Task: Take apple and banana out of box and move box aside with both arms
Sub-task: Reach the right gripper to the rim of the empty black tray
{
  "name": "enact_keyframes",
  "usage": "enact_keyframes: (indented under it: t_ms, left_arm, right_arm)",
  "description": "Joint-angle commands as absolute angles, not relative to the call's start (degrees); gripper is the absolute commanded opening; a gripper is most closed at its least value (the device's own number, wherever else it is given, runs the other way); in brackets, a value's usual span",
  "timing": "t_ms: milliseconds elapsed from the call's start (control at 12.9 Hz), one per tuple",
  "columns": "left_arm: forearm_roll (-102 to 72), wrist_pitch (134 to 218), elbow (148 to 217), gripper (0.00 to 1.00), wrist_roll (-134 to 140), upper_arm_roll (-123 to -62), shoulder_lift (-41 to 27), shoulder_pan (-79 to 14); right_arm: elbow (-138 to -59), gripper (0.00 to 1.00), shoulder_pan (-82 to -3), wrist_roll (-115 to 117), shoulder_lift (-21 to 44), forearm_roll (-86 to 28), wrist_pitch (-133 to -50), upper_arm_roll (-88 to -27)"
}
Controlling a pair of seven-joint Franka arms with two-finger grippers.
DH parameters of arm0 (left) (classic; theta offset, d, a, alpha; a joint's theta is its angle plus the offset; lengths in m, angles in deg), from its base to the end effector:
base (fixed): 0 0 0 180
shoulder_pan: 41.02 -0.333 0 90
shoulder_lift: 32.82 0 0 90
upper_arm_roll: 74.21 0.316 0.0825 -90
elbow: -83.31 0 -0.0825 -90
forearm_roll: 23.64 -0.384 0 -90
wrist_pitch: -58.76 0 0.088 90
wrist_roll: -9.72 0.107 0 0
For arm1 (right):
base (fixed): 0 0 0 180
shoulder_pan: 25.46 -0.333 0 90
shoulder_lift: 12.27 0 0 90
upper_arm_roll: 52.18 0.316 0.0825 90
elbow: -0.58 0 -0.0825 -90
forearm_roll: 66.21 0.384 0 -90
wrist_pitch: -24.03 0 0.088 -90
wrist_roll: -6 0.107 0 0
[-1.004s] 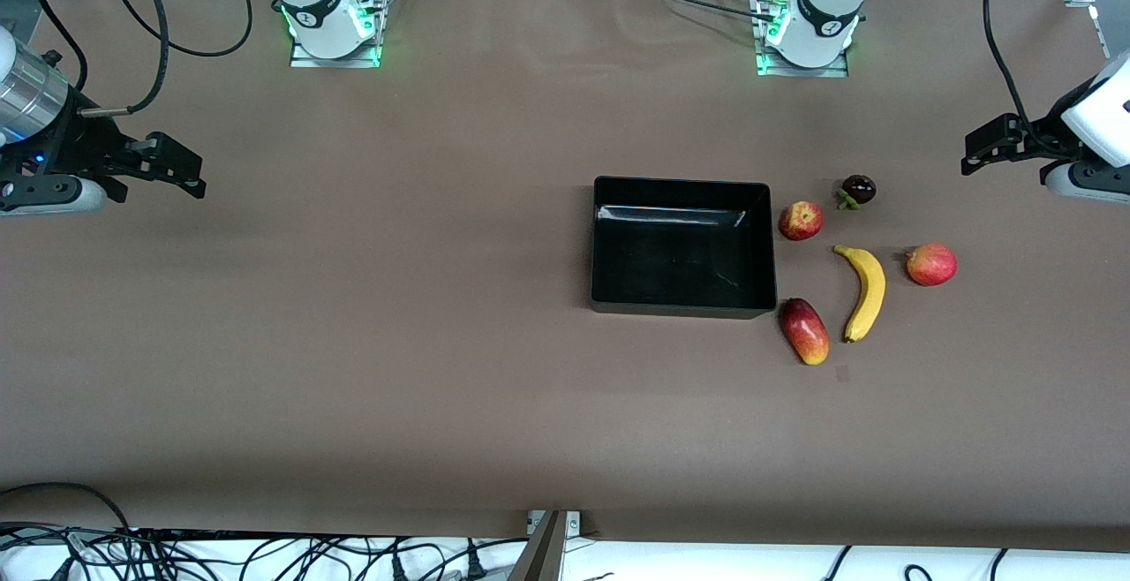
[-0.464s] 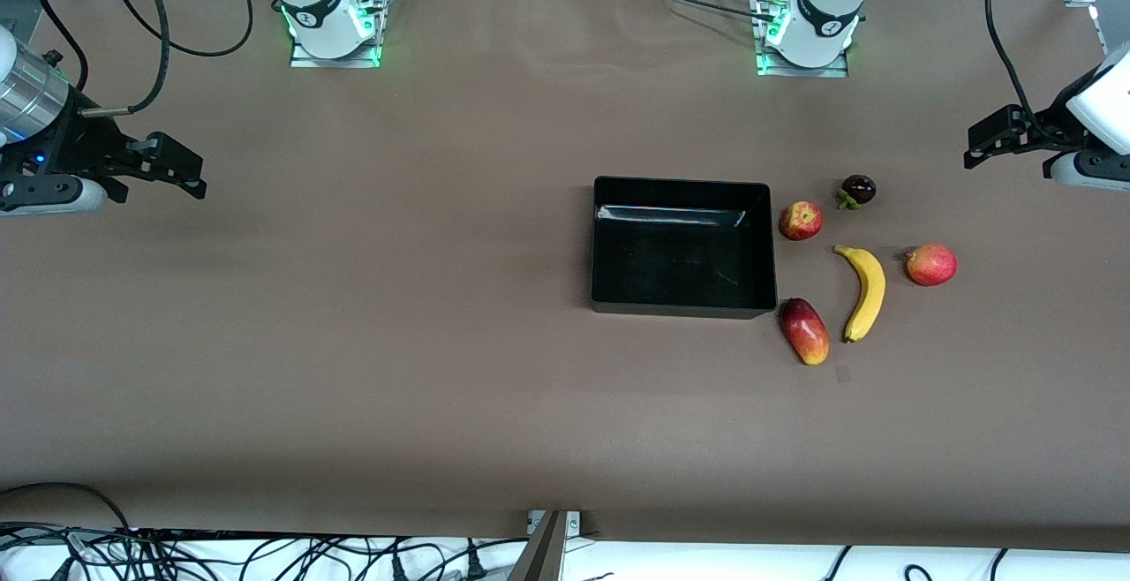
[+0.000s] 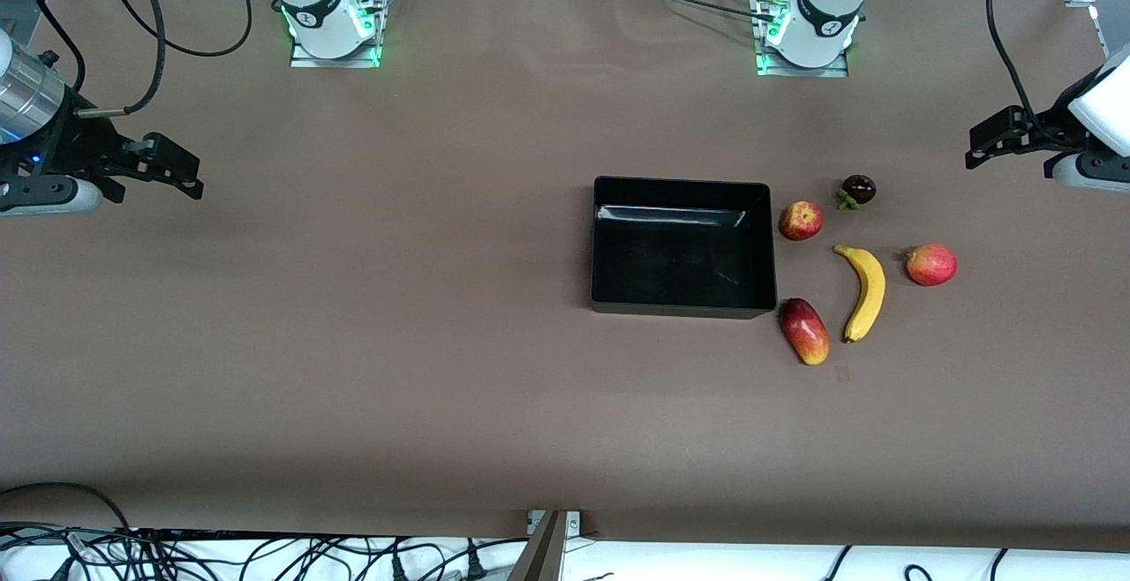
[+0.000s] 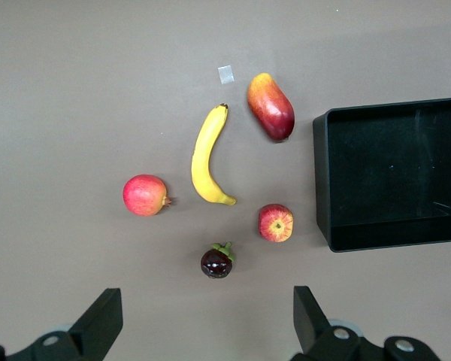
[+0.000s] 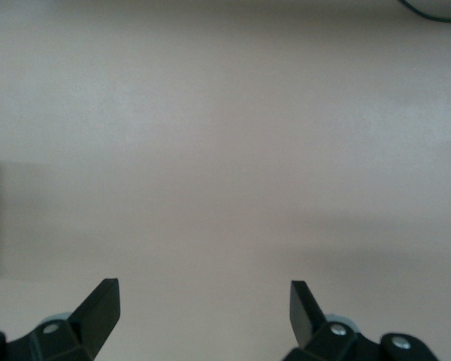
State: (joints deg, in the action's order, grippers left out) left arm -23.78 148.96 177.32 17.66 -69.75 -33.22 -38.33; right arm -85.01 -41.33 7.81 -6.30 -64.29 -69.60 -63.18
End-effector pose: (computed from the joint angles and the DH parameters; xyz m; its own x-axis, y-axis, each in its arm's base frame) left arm 0.5499 0.0174 0.5957 0.9924 -0.1076 -0.0592 -0.1074 -0.9942 0.0063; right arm 0.5894 0.0597 0.6080 0.9979 0.0530 0.0376 0.0536 -0.9985 -0.0148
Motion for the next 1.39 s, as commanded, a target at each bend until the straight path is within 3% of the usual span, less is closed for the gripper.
enact_keyframes:
  t_ms: [0,386,927,1313]
  left_arm:
    - [-23.9,149.64,178.76,1.0,17.28,-69.73,-34.84,-38.47]
    - [-23.81,149.55,178.85,1.0,17.19,-69.73,-34.84,-38.47]
    - [-25.13,149.81,178.94,1.0,17.19,-69.73,-34.4,-38.47]
    - [-25.22,149.37,179.2,1.0,17.28,-69.73,-34.31,-39.43]
  right_arm:
    - [-84.85,1.0,-41.55,7.5,-6.65,-64.1,-68.87,-62.55]
    - [-84.85,1.0,-47.59,16.34,-1.3,-59.8,-70.44,-62.02]
    - [-84.93,1.0,-67.45,45.86,14.51,-60.05,-90.02,-62.02]
    - [-83.63,1.0,-77.3,59.69,24.97,-60.14,-105.5,-62.02]
